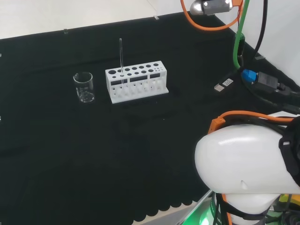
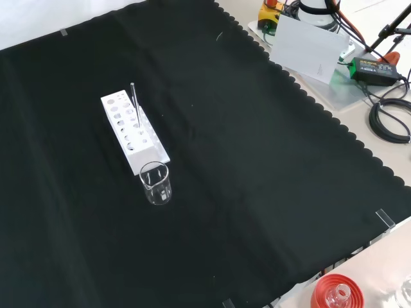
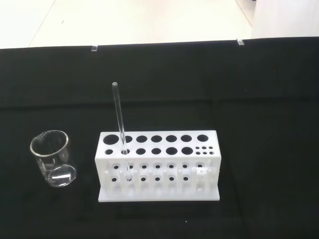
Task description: Take the glass rod from the white test tube rack.
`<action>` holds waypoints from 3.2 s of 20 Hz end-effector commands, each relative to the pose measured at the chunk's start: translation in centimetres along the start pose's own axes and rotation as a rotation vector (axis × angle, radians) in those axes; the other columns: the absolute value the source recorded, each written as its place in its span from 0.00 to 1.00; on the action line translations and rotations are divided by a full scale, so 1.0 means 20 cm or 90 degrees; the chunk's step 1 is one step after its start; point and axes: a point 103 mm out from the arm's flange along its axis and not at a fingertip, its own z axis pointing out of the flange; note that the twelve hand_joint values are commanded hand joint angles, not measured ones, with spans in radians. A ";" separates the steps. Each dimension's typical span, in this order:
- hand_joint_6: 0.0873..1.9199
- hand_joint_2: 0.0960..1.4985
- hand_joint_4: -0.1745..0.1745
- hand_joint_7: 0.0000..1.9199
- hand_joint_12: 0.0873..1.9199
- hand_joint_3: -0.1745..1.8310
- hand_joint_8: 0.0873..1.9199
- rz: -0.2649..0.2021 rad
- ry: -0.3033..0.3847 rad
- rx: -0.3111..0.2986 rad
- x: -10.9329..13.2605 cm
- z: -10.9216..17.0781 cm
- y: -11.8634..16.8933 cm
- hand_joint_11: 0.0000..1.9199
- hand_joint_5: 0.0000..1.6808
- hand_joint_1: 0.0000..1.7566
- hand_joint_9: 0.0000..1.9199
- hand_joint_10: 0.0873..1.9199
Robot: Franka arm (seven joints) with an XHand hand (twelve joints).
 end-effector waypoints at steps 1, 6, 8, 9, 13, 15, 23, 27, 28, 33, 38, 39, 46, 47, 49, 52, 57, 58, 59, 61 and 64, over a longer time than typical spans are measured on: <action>0.00 0.46 0.57 0.00 0.72 0.35 0.11 0.002 -0.004 -0.005 0.00 0.00 0.00 0.06 0.00 0.24 0.07 0.41; 0.00 0.52 0.56 0.00 0.76 0.28 0.16 -0.003 0.000 -0.007 -0.01 0.00 0.01 0.04 0.00 0.24 0.06 0.46; 0.00 0.52 0.56 0.00 0.76 0.27 0.17 -0.003 0.002 -0.006 -0.02 0.01 0.01 0.04 0.00 0.24 0.06 0.46; 0.00 0.52 0.56 0.00 0.76 0.27 0.17 -0.002 0.004 -0.008 -0.03 0.01 0.01 0.05 0.00 0.24 0.06 0.46; 0.00 0.53 0.56 0.00 0.76 0.26 0.20 -0.003 -0.001 -0.005 -0.04 0.02 0.03 0.05 0.00 0.24 0.06 0.46; 0.00 0.53 0.56 0.00 0.77 0.26 0.23 -0.007 0.002 -0.008 -0.05 0.03 0.04 0.05 0.01 0.24 0.06 0.47; 0.00 0.54 0.55 0.02 0.77 0.24 0.36 -0.020 0.005 -0.009 -0.04 0.05 0.13 0.08 0.05 0.25 0.09 0.49; 0.00 0.55 0.55 0.04 0.76 0.24 0.38 -0.030 -0.001 -0.003 -0.02 0.07 0.19 0.10 0.07 0.25 0.11 0.49; 0.00 0.55 0.55 0.05 0.76 0.24 0.38 -0.028 0.005 -0.010 -0.04 0.07 0.19 0.10 0.07 0.25 0.12 0.49; 0.00 0.55 0.54 0.07 0.76 0.24 0.39 -0.035 -0.001 0.014 -0.01 0.07 0.32 0.12 0.08 0.25 0.14 0.49; 0.00 0.55 0.54 0.08 0.75 0.24 0.40 -0.052 0.003 0.009 0.04 0.07 0.42 0.13 0.09 0.25 0.15 0.48; 0.00 0.55 0.54 0.08 0.75 0.24 0.40 -0.057 0.003 0.008 0.04 0.07 0.44 0.14 0.09 0.25 0.15 0.48; 0.00 0.55 0.54 0.09 0.73 0.24 0.40 -0.076 -0.008 0.028 0.13 0.13 0.61 0.17 0.11 0.26 0.18 0.47; 0.00 0.56 0.54 0.09 0.73 0.24 0.40 -0.078 -0.008 0.029 0.14 0.14 0.63 0.17 0.11 0.26 0.18 0.47; 0.00 0.56 0.54 0.10 0.72 0.24 0.40 -0.084 -0.009 0.033 0.14 0.16 0.67 0.19 0.11 0.26 0.20 0.46; 0.00 0.56 0.53 0.11 0.72 0.24 0.41 -0.094 -0.011 0.045 0.15 0.19 0.74 0.21 0.12 0.26 0.21 0.46; 0.00 0.56 0.52 0.13 0.70 0.24 0.41 -0.120 -0.028 0.021 0.17 0.25 0.83 0.24 0.14 0.26 0.24 0.45; 0.00 0.56 0.51 0.15 0.70 0.25 0.41 -0.124 -0.025 0.016 0.17 0.26 0.85 0.25 0.14 0.27 0.26 0.44; 0.00 0.56 0.50 0.16 0.69 0.25 0.41 -0.124 -0.021 0.021 0.17 0.27 0.86 0.25 0.15 0.27 0.27 0.44; 0.00 0.56 0.49 0.17 0.69 0.25 0.41 -0.124 -0.022 0.030 0.17 0.30 0.89 0.26 0.16 0.28 0.28 0.43; 0.00 0.56 0.48 0.18 0.69 0.25 0.41 -0.125 -0.019 0.041 0.16 0.35 0.93 0.27 0.17 0.28 0.29 0.43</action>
